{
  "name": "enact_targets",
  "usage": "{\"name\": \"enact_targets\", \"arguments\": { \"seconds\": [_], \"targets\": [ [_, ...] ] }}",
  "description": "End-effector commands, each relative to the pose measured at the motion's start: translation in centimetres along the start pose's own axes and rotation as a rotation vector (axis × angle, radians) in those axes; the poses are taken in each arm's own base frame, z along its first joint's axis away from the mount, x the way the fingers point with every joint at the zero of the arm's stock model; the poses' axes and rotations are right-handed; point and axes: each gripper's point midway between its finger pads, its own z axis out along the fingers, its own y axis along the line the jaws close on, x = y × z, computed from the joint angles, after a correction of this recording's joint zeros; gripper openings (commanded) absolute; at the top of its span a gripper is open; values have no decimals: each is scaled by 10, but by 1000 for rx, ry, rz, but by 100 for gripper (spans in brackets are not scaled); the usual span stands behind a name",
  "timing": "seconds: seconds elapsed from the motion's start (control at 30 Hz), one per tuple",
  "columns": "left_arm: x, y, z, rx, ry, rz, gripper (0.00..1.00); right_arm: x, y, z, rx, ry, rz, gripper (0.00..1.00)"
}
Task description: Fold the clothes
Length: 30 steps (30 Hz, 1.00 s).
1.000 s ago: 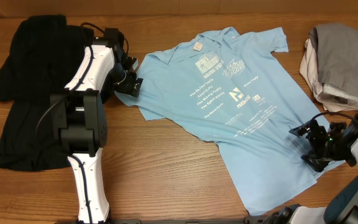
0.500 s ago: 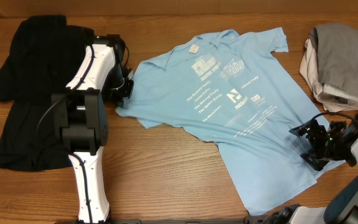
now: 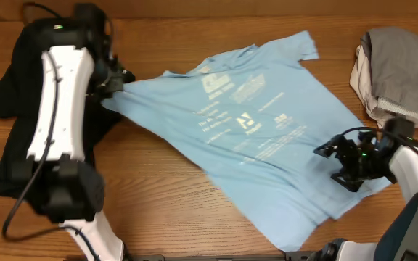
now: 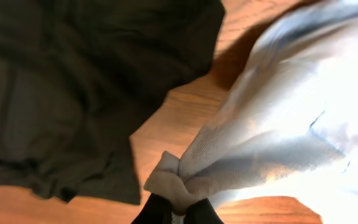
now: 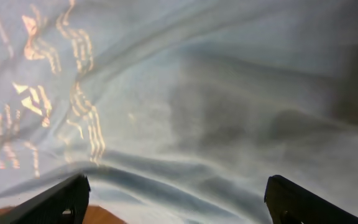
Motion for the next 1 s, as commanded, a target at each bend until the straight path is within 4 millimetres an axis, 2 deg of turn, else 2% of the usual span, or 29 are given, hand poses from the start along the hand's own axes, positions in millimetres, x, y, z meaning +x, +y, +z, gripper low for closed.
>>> {"name": "enact_targets", "arguments": {
  "seconds": [0.0, 0.23, 0.27, 0.37, 0.5, 0.6, 0.73, 0.97],
  "targets": [
    [3, 17, -8, -60, -6, -38, 4, 11, 29, -12, 10, -21, -115, 95],
    [15, 26, -1, -97, 45, -52, 4, 67, 36, -12, 141, 73, -226, 95],
    [19, 29, 3, -101, 66, -65, 4, 82, 39, -10, 156, 107, -248, 95],
    [31, 36, 18, -112, 123, -85, 4, 104, 40, -7, 190, 169, -274, 95],
    [50, 45, 44, -125, 203, -118, 4, 125, 39, -2, 251, 213, -284, 95],
    [64, 49, 64, -129, 250, -140, 4, 137, 40, 4, 299, 211, -290, 95],
    [87, 46, 82, -131, 298, -153, 4, 142, 47, 11, 320, 179, -302, 95],
    [133, 35, 98, -147, 324, -171, 4, 131, 61, 17, 270, 126, -323, 98]
  ]
}}
